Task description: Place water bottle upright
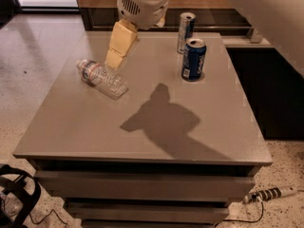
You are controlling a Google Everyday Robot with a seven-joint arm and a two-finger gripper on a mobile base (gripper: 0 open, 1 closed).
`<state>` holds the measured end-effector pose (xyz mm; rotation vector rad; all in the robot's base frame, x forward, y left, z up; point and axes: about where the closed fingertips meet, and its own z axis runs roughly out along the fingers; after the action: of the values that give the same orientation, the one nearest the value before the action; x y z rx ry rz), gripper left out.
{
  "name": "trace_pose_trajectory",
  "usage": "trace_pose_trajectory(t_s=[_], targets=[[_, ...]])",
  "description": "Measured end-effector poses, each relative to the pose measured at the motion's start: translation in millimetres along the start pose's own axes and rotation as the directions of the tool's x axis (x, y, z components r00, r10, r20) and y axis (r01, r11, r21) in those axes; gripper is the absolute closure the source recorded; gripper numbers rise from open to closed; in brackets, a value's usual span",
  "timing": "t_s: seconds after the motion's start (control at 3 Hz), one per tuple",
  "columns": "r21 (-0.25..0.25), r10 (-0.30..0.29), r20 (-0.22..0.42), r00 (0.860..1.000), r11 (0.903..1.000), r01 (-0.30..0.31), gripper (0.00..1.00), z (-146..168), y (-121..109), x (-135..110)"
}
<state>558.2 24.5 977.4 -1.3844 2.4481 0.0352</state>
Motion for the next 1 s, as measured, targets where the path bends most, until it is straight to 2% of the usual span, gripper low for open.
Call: trace_pose_trajectory(t_s=[0.33, 0.67, 1.0], targets=[[-0.028, 0.031, -0.023, 0.999, 0.9991, -0.032, 0.0, 22, -10, -8], [-0.052, 0.049, -0.029, 0.998, 0.9974, -0.051, 0.0, 45, -7, -14], [-0.077, 0.03, -0.012, 0.999, 0.9966, -0.031, 0.0, 69, 3, -28]])
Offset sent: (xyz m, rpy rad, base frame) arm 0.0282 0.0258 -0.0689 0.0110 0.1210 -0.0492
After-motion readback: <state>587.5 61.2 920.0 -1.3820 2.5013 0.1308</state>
